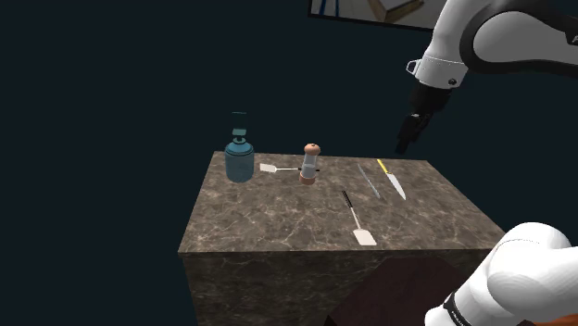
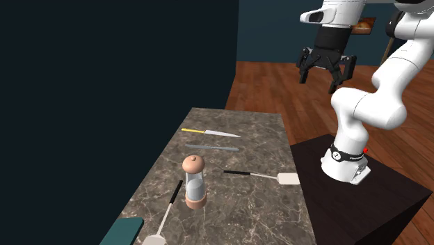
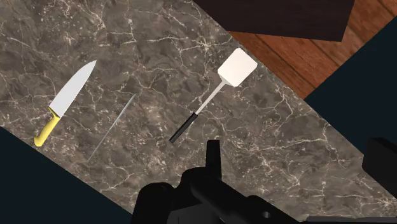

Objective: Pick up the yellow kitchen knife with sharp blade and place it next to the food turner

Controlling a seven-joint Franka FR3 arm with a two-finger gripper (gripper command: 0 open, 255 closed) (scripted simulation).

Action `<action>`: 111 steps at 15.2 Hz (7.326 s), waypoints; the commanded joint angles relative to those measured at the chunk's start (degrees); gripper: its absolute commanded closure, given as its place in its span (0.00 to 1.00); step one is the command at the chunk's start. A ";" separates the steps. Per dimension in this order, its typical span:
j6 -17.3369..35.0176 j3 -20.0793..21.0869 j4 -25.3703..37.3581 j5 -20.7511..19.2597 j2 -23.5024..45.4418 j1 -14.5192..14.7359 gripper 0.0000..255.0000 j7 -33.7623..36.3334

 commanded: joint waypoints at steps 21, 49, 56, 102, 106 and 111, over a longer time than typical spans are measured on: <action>19.37 -12.25 8.35 -4.61 32.45 -9.11 0.00 -3.85; 18.61 -20.03 57.07 6.39 87.97 -26.91 0.00 -9.60; 23.62 -19.77 53.38 6.78 89.34 -26.98 0.00 -9.88; 22.03 -18.75 35.46 3.30 70.23 -13.88 1.00 2.93; 23.20 -17.50 31.32 2.87 67.34 -10.18 1.00 7.69; 24.09 -15.63 27.84 2.69 64.82 -5.79 1.00 13.74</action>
